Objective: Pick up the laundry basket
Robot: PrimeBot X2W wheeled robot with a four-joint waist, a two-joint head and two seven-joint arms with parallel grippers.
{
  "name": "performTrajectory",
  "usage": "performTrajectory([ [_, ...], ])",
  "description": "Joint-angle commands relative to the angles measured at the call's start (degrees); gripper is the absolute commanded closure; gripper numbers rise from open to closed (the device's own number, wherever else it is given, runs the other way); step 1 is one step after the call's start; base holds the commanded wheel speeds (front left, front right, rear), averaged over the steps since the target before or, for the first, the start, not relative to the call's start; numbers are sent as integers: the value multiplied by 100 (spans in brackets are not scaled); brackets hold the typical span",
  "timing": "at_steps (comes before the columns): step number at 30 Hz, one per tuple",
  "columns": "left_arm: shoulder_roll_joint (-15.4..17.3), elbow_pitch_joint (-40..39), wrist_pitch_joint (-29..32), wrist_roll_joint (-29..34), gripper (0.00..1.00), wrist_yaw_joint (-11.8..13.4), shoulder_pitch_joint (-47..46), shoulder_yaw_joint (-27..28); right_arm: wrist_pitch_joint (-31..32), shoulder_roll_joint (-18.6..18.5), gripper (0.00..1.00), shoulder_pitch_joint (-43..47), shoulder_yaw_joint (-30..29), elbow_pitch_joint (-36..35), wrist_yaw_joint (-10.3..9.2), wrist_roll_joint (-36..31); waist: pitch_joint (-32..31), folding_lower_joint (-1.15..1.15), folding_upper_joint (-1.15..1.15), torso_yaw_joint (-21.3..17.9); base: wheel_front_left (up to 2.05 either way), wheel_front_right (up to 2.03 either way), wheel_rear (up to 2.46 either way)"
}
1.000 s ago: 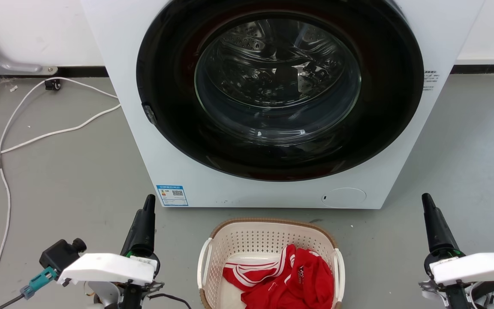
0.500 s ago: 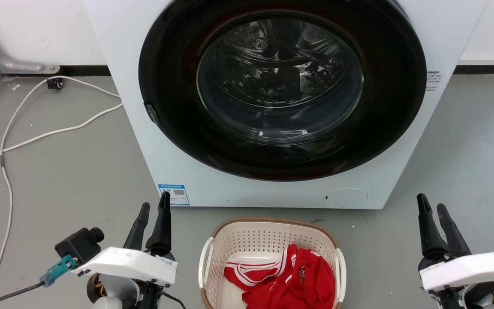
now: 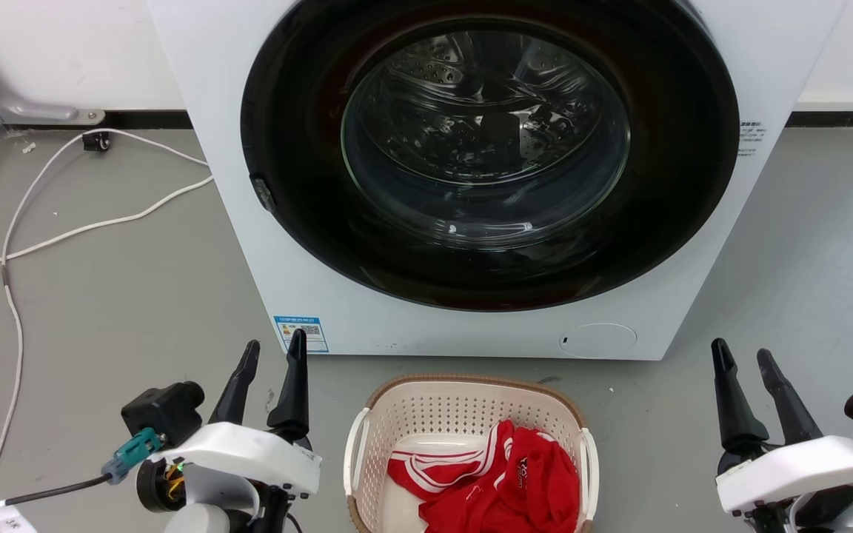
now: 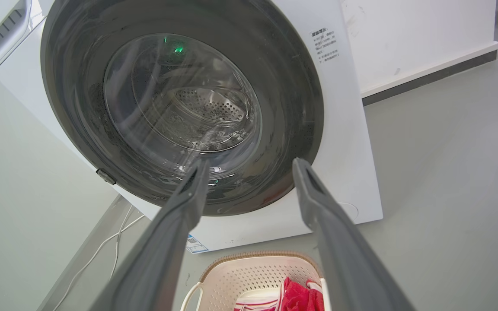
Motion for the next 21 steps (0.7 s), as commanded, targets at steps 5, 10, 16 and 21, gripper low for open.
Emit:
performTrajectory([
  [5,96,-2,-106,412,0,81,-158,-119,63,-2,0,46,-23,-131,8,-398,-1,0,0,6,0,0,0],
  [10,155,66,-177,729,0,153,-163,-228,122,0,0,89,-55,-163,9,-704,-7,0,0,9,0,0,0],
  [16,219,183,-264,1074,0,232,-185,-341,157,2,0,137,-70,-207,10,-1066,-6,0,0,6,0,0,0],
  [21,257,264,-331,1329,0,289,-186,-418,186,4,0,183,-86,-228,10,-1357,-11,0,0,7,0,0,0],
])
